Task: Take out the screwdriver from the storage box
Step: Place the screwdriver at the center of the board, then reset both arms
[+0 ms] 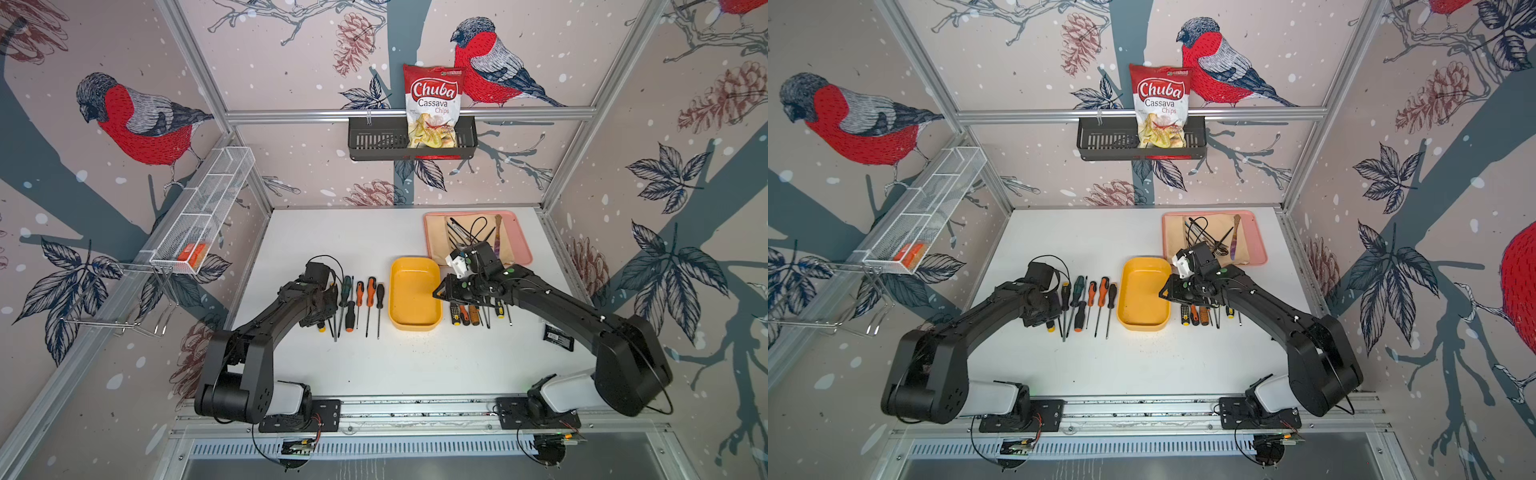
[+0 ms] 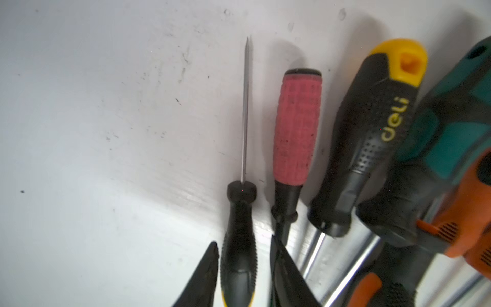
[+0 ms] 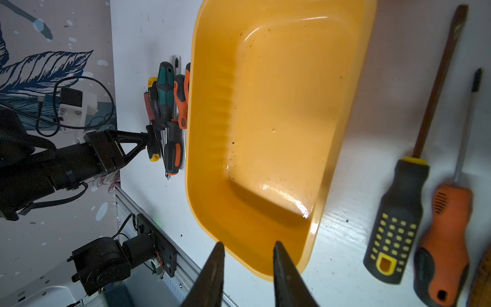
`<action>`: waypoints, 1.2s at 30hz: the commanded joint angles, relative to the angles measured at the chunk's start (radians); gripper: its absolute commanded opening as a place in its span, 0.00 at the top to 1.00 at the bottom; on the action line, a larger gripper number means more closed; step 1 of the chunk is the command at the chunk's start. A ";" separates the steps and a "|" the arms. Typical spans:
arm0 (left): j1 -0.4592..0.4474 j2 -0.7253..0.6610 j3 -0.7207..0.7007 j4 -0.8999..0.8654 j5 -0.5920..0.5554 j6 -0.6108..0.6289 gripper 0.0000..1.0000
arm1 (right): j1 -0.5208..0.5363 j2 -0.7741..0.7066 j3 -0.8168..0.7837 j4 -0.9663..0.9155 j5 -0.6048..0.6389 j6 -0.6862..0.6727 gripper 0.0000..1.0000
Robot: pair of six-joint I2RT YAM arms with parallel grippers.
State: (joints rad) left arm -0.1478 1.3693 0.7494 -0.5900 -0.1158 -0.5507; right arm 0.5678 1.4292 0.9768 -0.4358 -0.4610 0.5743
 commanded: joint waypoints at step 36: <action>0.091 -0.153 -0.186 1.072 -0.299 0.445 0.04 | -0.512 -0.258 -0.334 0.771 1.104 -0.287 0.00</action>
State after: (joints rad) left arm -0.0643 1.2236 0.6262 0.2104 -0.3138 -0.2203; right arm 0.0746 1.2312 0.7414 0.0441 0.4549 0.3771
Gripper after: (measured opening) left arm 0.962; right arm 0.998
